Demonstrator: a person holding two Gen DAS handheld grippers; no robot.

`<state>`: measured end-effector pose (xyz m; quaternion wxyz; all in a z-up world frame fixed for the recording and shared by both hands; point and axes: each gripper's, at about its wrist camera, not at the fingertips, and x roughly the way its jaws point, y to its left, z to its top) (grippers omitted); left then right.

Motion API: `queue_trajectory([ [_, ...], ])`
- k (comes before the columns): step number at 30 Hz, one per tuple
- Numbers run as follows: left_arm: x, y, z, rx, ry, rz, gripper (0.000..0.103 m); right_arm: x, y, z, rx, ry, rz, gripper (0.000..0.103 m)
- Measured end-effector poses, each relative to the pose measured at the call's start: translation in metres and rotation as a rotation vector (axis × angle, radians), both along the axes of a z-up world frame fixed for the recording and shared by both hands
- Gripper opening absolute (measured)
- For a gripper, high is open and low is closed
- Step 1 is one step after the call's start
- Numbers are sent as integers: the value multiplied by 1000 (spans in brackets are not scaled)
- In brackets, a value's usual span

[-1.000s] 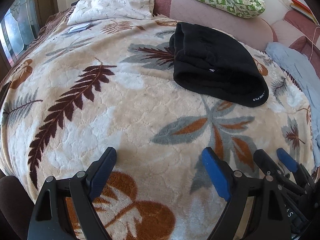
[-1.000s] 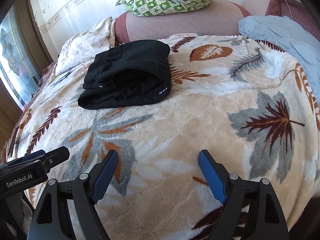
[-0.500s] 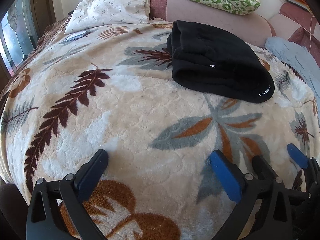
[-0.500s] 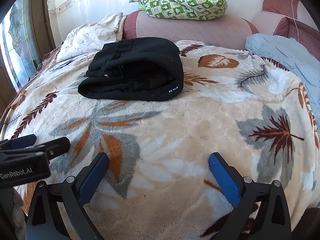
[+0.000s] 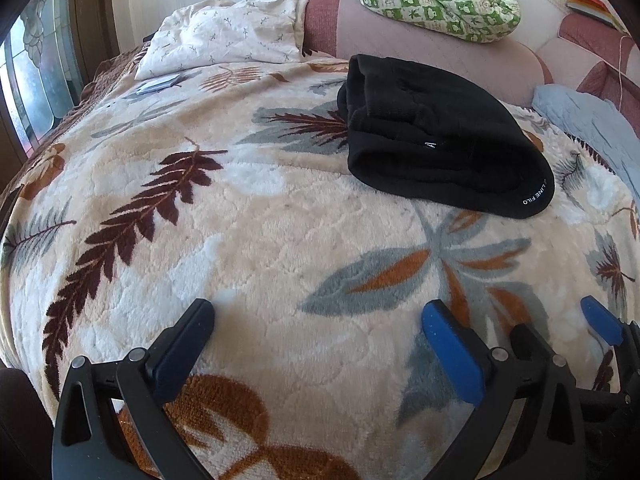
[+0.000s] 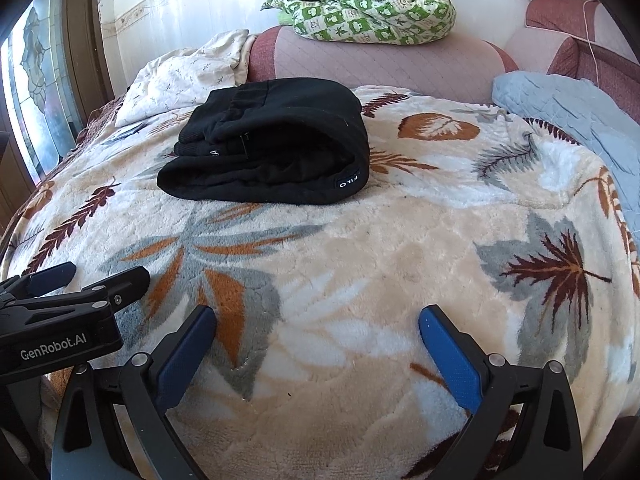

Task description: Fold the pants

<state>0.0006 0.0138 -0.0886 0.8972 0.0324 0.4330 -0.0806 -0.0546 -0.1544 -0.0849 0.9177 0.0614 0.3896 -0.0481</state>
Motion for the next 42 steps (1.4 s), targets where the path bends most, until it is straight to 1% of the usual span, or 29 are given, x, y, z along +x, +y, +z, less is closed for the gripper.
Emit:
queue_trajectory([
  [4, -1, -1, 1, 12, 3, -5, 103, 0, 0, 0, 0, 0, 0, 103],
  [8, -2, 0, 5, 21, 35, -6, 103, 0, -1, 1, 4, -2, 0, 103],
  [12, -8, 10, 13, -21, 56, 24, 103, -1, -1, 1, 4, -4, 1, 103],
  [13, -9, 13, 17, -32, 54, 35, 103, -1, -1, 1, 5, -3, 1, 103],
  [15, -14, 19, 28, -46, 24, 60, 103, -1, -1, 1, 3, -3, 1, 103],
  [16, -18, 22, 34, -46, -3, 70, 103, -1, 0, 2, 0, -2, 1, 103],
  [18, -28, 25, 52, -35, -83, 86, 103, -2, 0, 4, -4, 3, 3, 103],
  [21, -50, 27, 80, -3, -252, 107, 103, -4, -3, 11, 0, 16, -1, 103],
  [23, -66, 27, 100, 6, -367, 119, 103, -8, -6, 22, -1, -6, -11, 103],
  [24, -71, 28, 109, 7, -409, 121, 103, -10, -7, 28, -6, -23, -15, 103],
  [27, -83, 26, 134, 35, -512, 134, 103, -13, -9, 48, -29, -57, -19, 103],
  [30, -91, 18, 155, 103, -604, 141, 103, -11, -12, 65, -35, -78, -22, 103],
  [31, -92, 15, 161, 116, -619, 134, 103, -10, -13, 71, -37, -85, -21, 103],
  [32, -91, 13, 166, 118, -625, 120, 103, -8, -14, 75, -38, -90, -20, 103],
  [34, -87, 9, 177, 92, -619, 78, 103, -5, -15, 85, -38, -103, -15, 103],
  [37, -73, 5, 188, 24, -558, 17, 103, -2, -13, 95, -41, -121, -9, 103],
  [39, -62, 5, 188, 6, -514, 15, 103, -1, -11, 98, -48, -130, -5, 103],
  [42, -58, 5, 177, 8, -471, 6, 103, -2, -7, 98, -58, -132, 5, 103],
])
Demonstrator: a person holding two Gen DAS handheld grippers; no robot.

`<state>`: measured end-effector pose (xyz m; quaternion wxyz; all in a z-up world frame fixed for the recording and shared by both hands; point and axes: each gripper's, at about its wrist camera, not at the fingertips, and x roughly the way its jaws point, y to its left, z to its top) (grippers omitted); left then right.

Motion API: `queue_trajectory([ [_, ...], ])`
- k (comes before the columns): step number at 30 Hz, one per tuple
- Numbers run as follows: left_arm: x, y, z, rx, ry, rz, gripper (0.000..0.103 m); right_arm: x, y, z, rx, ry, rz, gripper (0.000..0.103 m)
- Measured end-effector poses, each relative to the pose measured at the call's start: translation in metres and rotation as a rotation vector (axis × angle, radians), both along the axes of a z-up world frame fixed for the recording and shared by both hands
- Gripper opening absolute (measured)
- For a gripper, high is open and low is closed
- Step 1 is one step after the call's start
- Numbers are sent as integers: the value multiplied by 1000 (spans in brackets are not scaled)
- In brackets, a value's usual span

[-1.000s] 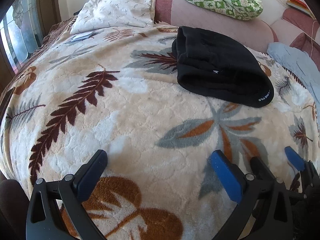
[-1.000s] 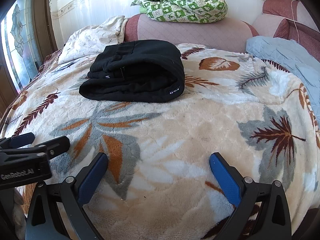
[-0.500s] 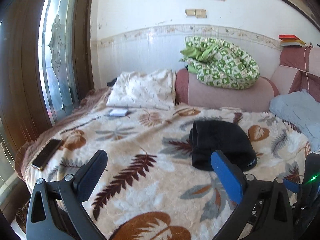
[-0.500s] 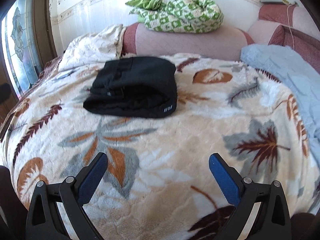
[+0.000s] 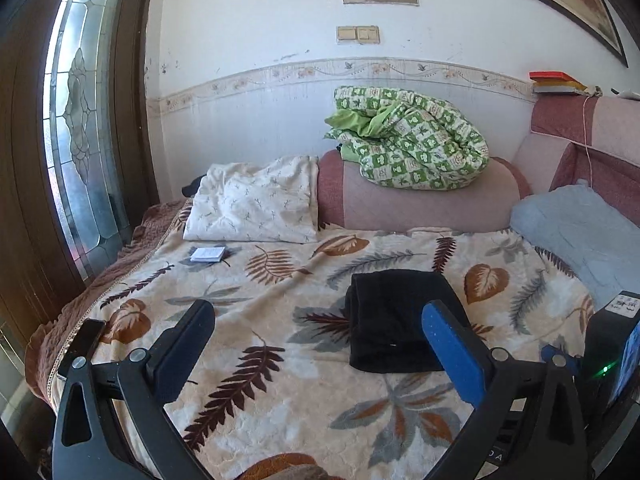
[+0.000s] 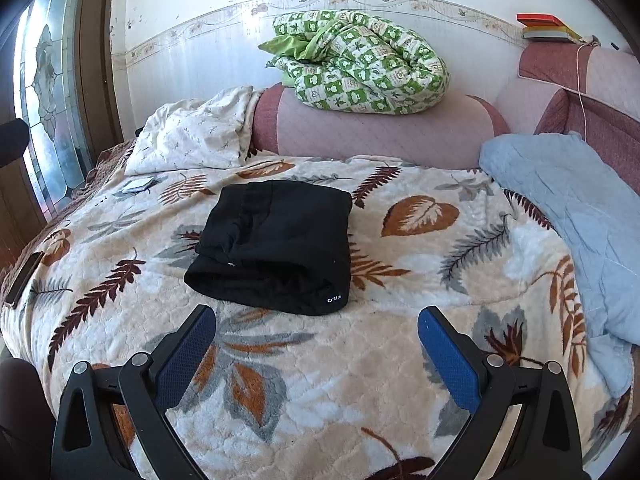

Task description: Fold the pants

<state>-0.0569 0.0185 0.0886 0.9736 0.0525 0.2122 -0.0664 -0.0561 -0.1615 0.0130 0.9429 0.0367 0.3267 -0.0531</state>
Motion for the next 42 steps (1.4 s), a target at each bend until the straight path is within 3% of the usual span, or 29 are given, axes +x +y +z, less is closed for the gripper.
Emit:
queue_trajectory([
  [9, 0, 2, -40, 31, 137, -13, 103, 3, 0, -10, -7, 29, 4, 103],
  [23, 5, -6, -56, 60, 209, -45, 103, 6, 2, -15, -9, 48, 13, 103],
  [31, 16, -1, -73, 53, 295, -20, 103, 7, 1, -22, 1, 73, 3, 103],
  [42, 23, 5, -87, 58, 348, 5, 103, 8, 4, -30, 7, 102, 10, 103],
])
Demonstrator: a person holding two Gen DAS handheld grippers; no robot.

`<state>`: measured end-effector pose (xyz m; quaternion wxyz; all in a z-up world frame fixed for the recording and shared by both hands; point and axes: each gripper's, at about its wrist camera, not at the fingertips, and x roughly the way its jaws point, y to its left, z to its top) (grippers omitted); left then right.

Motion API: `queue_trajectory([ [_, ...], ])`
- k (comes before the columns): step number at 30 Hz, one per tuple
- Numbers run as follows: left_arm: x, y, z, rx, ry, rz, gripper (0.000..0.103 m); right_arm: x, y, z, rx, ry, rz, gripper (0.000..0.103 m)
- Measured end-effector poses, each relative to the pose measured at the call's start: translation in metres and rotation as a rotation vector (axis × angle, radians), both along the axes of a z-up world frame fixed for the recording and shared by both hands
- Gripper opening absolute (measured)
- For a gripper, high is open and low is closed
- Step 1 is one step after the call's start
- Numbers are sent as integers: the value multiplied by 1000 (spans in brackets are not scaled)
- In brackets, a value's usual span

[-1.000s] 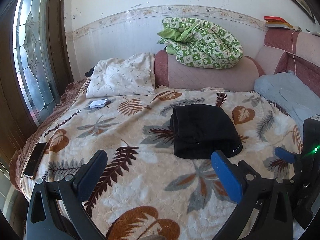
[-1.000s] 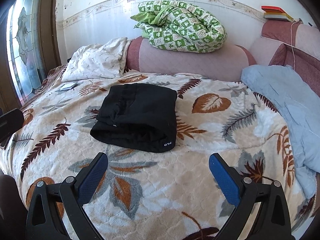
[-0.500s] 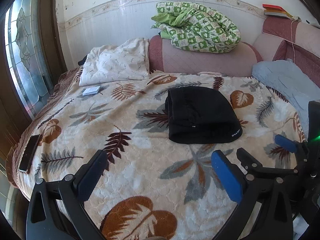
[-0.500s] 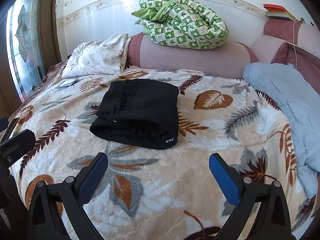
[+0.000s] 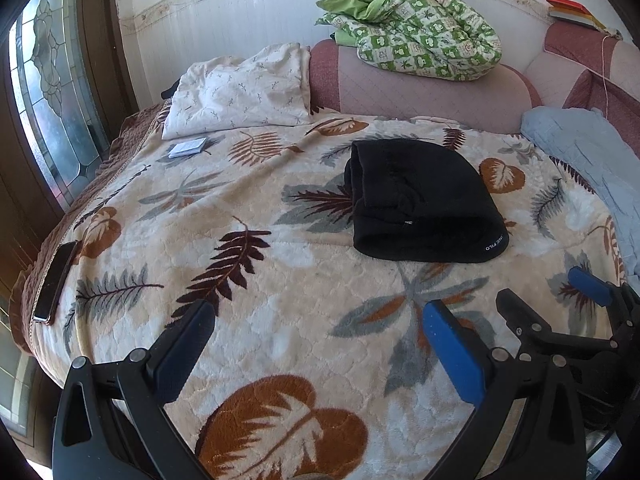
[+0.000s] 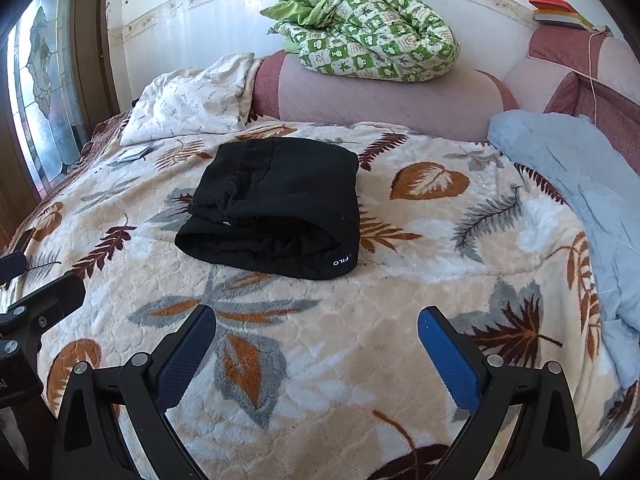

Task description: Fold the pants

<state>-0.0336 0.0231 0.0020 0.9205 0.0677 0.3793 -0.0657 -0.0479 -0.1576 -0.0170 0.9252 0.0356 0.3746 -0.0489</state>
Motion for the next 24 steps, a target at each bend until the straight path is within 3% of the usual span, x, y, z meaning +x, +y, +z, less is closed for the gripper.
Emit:
queue_trajectory([
  [12, 24, -5, -2, 45, -2, 9, 103, 5, 1, 7, 2, -6, 3, 103],
  [24, 40, -1, -5, 41, 27, 30, 103, 8, -2, 17, -12, -25, -16, 103],
])
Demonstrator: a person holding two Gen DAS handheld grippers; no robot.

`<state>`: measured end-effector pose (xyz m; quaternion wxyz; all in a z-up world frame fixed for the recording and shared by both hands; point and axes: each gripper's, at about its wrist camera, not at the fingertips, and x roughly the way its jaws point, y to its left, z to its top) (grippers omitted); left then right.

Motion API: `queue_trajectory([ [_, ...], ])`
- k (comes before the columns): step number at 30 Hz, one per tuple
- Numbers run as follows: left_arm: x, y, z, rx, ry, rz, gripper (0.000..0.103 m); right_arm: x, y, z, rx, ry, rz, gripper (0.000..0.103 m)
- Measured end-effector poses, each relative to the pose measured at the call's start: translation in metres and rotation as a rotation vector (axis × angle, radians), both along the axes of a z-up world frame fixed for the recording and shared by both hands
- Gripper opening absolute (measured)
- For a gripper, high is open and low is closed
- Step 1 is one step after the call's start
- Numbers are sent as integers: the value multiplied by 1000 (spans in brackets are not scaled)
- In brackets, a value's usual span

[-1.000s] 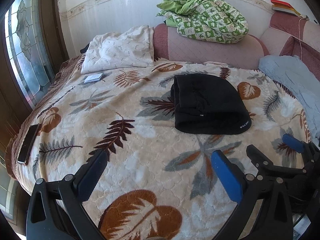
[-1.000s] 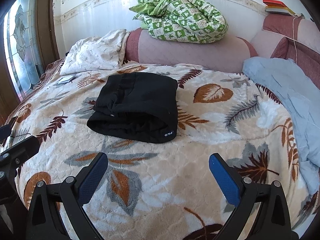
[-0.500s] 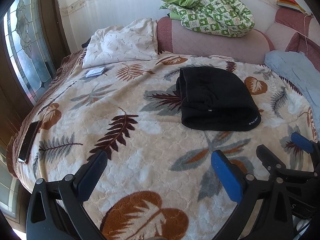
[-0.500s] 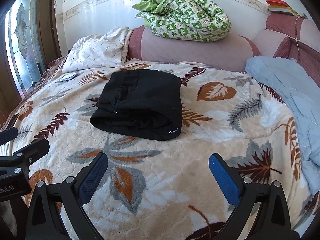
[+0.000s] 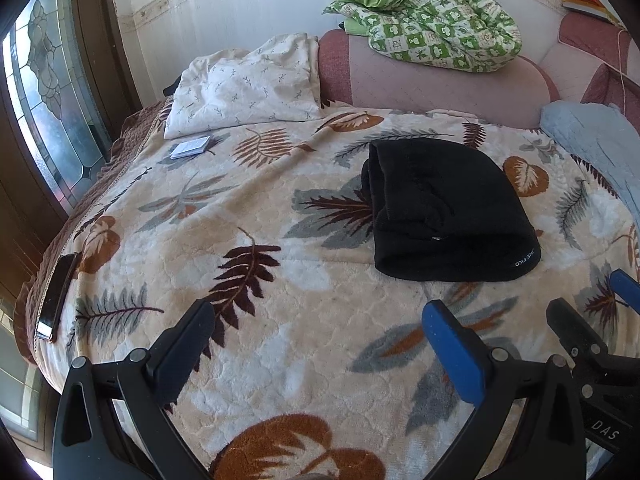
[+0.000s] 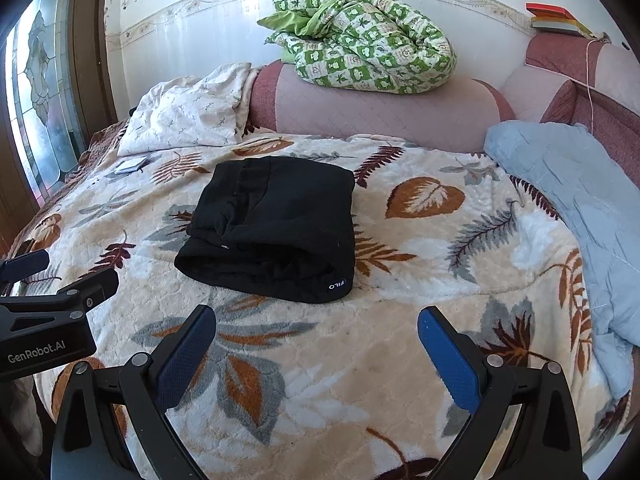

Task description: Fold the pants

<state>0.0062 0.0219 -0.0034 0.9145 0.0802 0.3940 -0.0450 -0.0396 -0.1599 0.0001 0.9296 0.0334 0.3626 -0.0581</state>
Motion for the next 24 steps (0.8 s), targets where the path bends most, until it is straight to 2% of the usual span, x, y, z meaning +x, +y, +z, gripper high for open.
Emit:
queue_trajectory([
  [24, 2, 16, -11, -27, 44, 34, 103, -2, 13, -2, -9, 15, 29, 103],
])
